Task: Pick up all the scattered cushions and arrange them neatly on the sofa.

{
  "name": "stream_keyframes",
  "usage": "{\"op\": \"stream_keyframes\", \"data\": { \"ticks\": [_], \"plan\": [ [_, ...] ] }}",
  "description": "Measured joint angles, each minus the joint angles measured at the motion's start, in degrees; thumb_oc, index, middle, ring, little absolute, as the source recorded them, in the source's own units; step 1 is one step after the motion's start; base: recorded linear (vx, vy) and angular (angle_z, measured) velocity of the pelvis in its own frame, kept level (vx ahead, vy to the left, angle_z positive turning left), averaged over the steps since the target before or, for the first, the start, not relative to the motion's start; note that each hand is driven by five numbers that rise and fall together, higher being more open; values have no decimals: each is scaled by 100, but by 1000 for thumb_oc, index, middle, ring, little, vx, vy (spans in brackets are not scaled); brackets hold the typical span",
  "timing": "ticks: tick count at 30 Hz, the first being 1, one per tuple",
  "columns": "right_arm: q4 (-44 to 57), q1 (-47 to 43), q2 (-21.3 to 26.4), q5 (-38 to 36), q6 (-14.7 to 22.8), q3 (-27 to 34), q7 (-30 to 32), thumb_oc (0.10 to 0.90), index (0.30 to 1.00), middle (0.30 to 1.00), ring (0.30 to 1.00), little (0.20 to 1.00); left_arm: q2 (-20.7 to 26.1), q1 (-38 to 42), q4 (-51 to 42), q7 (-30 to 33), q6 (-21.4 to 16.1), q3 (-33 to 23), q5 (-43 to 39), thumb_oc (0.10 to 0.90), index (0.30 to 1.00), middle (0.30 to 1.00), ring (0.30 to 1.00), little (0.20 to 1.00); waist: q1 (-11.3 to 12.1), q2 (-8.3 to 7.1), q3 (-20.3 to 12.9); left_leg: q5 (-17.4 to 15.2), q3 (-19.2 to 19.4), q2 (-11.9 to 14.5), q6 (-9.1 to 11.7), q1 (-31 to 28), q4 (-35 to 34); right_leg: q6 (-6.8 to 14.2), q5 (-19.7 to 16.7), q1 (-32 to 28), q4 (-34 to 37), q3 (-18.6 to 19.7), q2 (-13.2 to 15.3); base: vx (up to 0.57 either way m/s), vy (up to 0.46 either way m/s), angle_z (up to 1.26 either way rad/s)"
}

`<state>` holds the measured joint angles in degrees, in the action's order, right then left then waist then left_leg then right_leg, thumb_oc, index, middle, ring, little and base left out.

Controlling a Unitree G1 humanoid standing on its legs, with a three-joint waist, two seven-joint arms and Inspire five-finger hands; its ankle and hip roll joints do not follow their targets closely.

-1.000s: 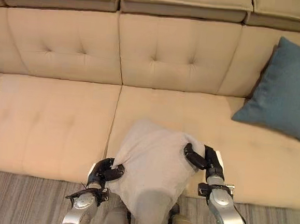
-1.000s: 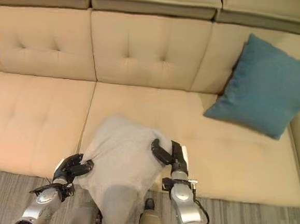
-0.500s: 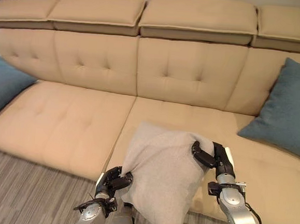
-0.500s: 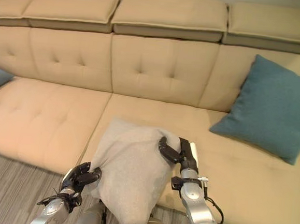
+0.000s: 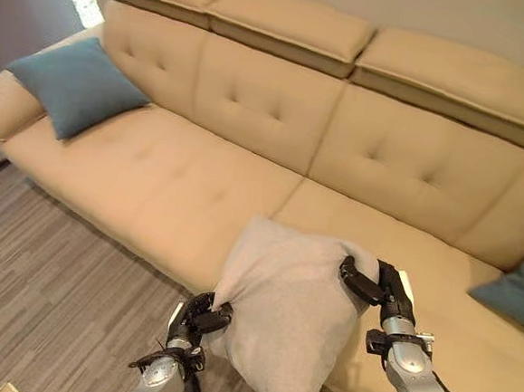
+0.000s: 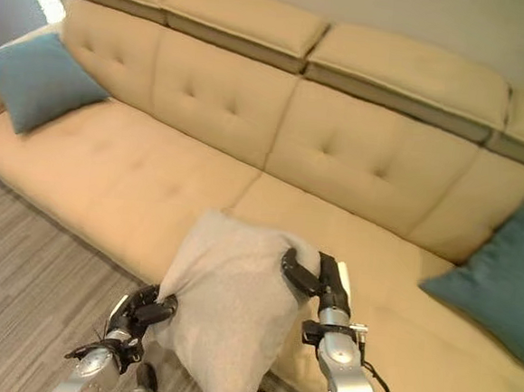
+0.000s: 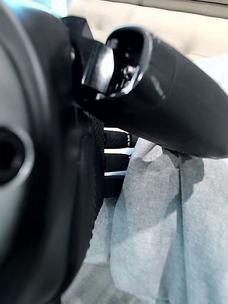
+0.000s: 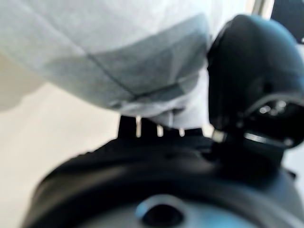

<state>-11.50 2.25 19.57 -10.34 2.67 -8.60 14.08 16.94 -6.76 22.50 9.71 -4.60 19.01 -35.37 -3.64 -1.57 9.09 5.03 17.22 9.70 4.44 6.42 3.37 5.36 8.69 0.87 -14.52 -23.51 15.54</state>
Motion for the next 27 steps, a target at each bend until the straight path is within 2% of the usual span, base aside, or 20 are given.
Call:
{"op": "stream_keyframes", "data": {
  "ticks": [2, 3, 5, 8, 9, 10, 11, 12, 14, 17, 18, 19, 25, 26, 27],
  "plan": [
    [-3, -11, -110, 1, -18, -94, -17, 400, 300, 300, 300, 300, 135, -2, 4, 8, 21, -45, 14, 400, 300, 300, 300, 300, 24, -111, -67, -53, -91, -237, -112, 40, 10, 50, -190, -121, 162, 18, 181, 15, 277, 42],
    [-3, -14, -213, 0, -64, -176, -19, 400, 300, 300, 300, 300, 203, 4, 9, 10, 23, -179, 107, 400, 300, 300, 300, 300, 165, -145, -85, -82, -158, -372, -223, -13, -8, 43, -416, -217, 195, 18, 309, 58, 451, 50],
    [-4, -44, -300, 3, -98, -235, -51, 400, 300, 300, 300, 300, 311, 41, 59, 18, 24, -212, 221, 400, 300, 300, 300, 300, 287, -180, -89, -145, -221, -544, -332, -54, -3, 287, -696, -252, 15, 23, 444, 59, 446, 40],
    [-38, -213, -439, 14, -193, -368, -73, 400, 300, 300, 300, 300, 442, 113, 244, 14, 70, -225, 358, 400, 300, 300, 300, 300, 396, -311, -86, -283, -335, -704, -535, -121, 65, 128, -1056, -265, -409, 133, 596, 24, 304, 43],
    [-42, -178, -428, 13, -193, -333, -73, 400, 300, 300, 300, 300, 403, 188, 312, 13, 103, -198, 424, 400, 300, 300, 300, 300, 314, -333, -87, -301, -494, -767, -606, -121, 55, 79, -1163, -248, -587, 374, 606, 62, 154, 105],
    [-91, -158, -442, 11, -197, -309, -68, 400, 300, 300, 300, 300, 370, 223, 359, 15, 112, -189, 465, 400, 300, 300, 300, 300, 237, -364, -108, -298, -777, -765, -613, -124, -34, 236, -1062, -83, -874, 857, 548, 64, 139, 105],
    [-108, -149, -470, 9, -198, -334, -76, 400, 300, 300, 300, 300, 388, 218, 391, 18, 130, -180, 481, 400, 300, 300, 300, 300, 261, -412, -130, -335, -863, -801, -699, -132, -87, 461, -859, 52, -911, 1100, 440, 98, 187, 83],
    [-116, -152, -515, 6, -199, -364, -117, 400, 300, 300, 300, 300, 394, 218, 484, 18, 157, -179, 568, 400, 300, 300, 300, 300, 261, -452, -143, -345, -1006, -823, -807, -169, -165, 491, -570, 248, -981, 1474, 168, 114, 171, 71],
    [-135, -166, -512, 1, -202, -453, -137, 400, 300, 300, 300, 300, 392, 218, 582, 16, 254, -164, 679, 400, 300, 300, 300, 300, 234, -472, -148, -192, -1178, -894, -841, -293, -361, 263, -356, 557, -973, 1460, -178, 116, 149, 61],
    [-186, -169, -518, -41, -202, -516, -148, 400, 300, 300, 300, 300, 400, 209, 632, 16, 267, -172, 743, 400, 300, 300, 300, 300, 237, -451, -134, -180, -1345, -891, -856, -335, -389, 185, -349, 909, -716, 1418, -612, 63, 68, 31],
    [-187, -169, -518, -42, -202, -518, -149, 400, 300, 300, 300, 300, 400, 208, 633, 16, 267, -172, 743, 400, 300, 300, 300, 300, 239, -452, -135, -180, -1344, -891, -856, -336, -388, 177, -355, 908, -704, 1417, -623, 82, 86, 13],
    [-215, -211, -507, -111, -204, -597, -156, 400, 300, 300, 300, 300, 433, 145, 632, 14, 268, -175, 742, 400, 300, 300, 300, 300, 290, -526, -133, -220, -1328, -978, -794, -428, -402, -78, -757, 919, -127, 1112, -736, 30, 36, -3],
    [-449, -366, -487, -180, -208, -667, -140, 400, 300, 300, 300, 300, 476, 82, 613, 10, 278, -177, 747, 400, 300, 300, 300, 300, 284, -558, -78, -330, -1113, -861, -632, -561, -389, -123, -814, 784, 119, 1057, -892, 56, 16, -26],
    [-462, -404, -487, -196, -211, -677, -138, 400, 300, 300, 300, 300, 457, 54, 593, 7, 280, -246, 748, 400, 300, 300, 300, 300, 298, -527, -54, -390, -929, -757, -611, -625, -433, -13, -921, 763, 286, 848, -927, 58, -15, -100],
    [-554, -542, -535, -198, -213, -786, -155, 400, 300, 300, 300, 300, 424, -83, 519, 3, 282, -378, 745, 400, 300, 300, 300, 300, 423, -461, -1, -397, -552, -637, -618, -760, -514, -119, -793, 771, 280, 323, -867, -2, -28, -108]
  ]
}}
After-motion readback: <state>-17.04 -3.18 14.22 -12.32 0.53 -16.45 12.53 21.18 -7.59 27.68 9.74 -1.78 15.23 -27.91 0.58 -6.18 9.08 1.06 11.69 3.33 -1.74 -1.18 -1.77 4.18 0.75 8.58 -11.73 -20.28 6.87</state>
